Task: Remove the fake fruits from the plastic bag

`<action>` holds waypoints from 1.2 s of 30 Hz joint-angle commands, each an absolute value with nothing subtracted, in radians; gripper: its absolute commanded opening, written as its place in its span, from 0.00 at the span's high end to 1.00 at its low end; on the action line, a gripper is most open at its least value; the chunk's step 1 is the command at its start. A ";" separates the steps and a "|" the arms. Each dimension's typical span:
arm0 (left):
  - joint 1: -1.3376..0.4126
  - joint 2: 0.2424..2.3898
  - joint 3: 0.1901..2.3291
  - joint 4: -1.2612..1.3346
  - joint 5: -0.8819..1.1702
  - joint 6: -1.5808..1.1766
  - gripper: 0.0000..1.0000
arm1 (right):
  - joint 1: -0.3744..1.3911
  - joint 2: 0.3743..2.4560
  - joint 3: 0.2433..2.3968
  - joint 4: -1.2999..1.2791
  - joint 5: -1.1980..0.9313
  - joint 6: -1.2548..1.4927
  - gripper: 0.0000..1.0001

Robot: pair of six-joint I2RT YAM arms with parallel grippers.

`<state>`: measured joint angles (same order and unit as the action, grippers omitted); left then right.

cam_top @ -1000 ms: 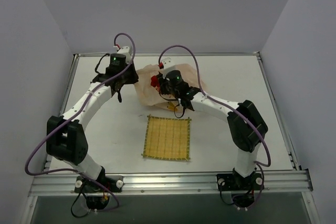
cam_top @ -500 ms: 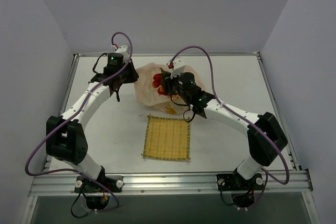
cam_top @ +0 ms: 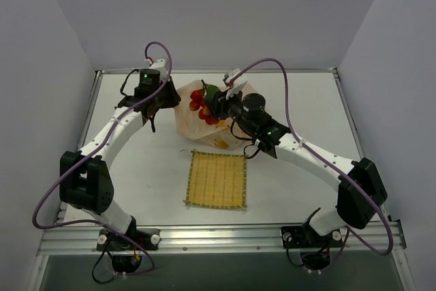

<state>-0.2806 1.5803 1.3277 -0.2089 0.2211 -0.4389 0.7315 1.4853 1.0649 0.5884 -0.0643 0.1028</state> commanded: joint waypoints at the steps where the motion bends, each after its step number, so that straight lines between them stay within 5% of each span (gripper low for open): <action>1: -0.285 1.531 1.344 -0.173 0.233 -0.451 0.98 | 0.742 1.385 1.077 0.722 -0.104 0.132 1.00; 12: -0.293 1.523 1.342 -0.184 0.215 -0.434 0.98 | 0.842 1.152 1.054 0.474 -0.111 0.143 1.00; 20: -0.299 1.526 1.342 -0.183 0.218 -0.437 0.98 | 1.030 1.031 0.799 0.318 0.049 0.232 1.00; 36: -0.299 1.509 1.344 -0.187 0.209 -0.428 0.98 | 1.078 1.233 0.666 0.391 0.235 0.275 0.99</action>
<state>-0.2947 1.5787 1.3270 -0.2047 0.2169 -0.4377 1.0760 1.1919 0.6250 0.3191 0.1822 0.2657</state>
